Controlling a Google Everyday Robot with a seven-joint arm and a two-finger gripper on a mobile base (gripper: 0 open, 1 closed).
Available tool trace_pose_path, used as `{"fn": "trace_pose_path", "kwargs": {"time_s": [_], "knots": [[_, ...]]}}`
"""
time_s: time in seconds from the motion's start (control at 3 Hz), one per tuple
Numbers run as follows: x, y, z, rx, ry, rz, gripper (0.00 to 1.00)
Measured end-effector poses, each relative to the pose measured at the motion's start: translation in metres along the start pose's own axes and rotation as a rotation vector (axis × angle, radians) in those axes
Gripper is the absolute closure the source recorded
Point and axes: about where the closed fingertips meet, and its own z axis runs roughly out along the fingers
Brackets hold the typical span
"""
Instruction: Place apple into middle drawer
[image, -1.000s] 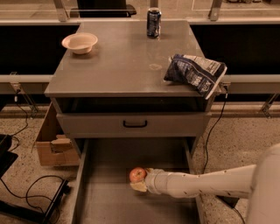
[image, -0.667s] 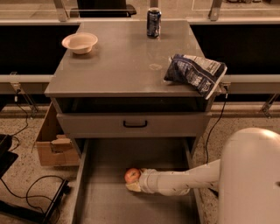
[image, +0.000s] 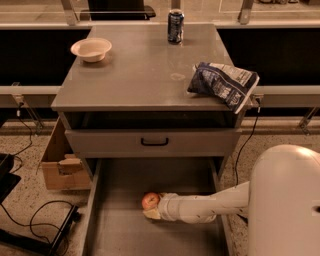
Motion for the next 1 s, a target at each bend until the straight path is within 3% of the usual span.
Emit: {"fn": "trace_pose_path", "kwargs": {"time_s": [0.67,1.0], "knots": [[-0.0006,0.0019,0.0016,-0.004,0.000,-0.001,0.13],[-0.0009,0.0027,0.0023,-0.006,0.000,-0.001,0.00]]}}
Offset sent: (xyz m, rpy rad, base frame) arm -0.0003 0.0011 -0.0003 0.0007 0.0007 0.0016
